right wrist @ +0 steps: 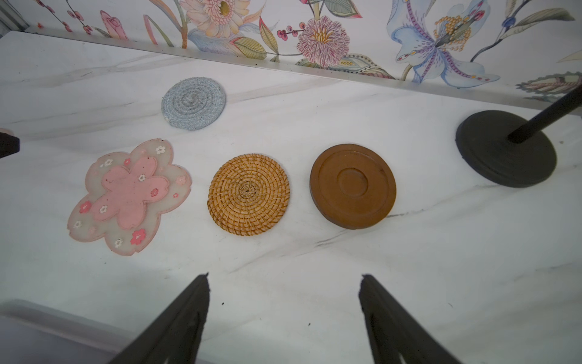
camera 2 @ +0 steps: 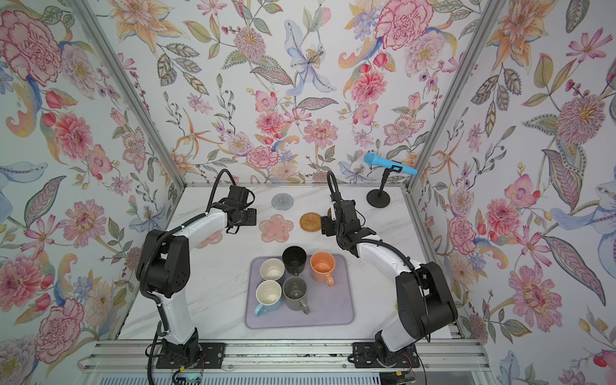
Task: Place cups on coasters
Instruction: Move the coaster to the top-left of the table.
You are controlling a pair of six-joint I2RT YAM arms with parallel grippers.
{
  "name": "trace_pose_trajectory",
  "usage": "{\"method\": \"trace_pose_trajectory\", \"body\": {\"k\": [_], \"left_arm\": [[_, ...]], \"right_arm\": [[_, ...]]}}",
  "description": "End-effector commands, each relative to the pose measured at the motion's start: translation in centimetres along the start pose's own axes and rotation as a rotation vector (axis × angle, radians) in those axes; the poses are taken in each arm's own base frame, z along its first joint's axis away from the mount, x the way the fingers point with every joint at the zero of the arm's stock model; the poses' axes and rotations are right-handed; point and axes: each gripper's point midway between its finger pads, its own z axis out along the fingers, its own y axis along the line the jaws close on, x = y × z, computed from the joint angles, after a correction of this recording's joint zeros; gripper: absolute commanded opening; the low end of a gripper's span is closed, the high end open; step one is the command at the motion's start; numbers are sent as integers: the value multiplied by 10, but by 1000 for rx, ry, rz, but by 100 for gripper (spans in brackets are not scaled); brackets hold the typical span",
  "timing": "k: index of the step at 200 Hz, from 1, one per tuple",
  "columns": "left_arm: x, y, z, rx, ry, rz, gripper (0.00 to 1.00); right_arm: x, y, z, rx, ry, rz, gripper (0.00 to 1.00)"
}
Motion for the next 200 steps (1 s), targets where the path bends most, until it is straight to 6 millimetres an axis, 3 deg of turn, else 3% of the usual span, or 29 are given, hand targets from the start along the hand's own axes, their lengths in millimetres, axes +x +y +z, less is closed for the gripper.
{"method": "trace_pose_trajectory", "body": {"k": [1, 49, 97, 200], "left_arm": [[-7, -40, 7, 104, -18, 27, 71], [-4, -87, 22, 241, -21, 48, 76], [-1, -124, 32, 310, 8, 130, 79], [29, -154, 49, 173, 74, 307, 80]], "right_arm": [[-7, 5, 2, -35, 14, -10, 77], [-24, 7, 1, -43, 2, 14, 82], [-26, 0, 0, -8, -9, 44, 83], [-27, -12, -2, 32, -7, 101, 86]]}}
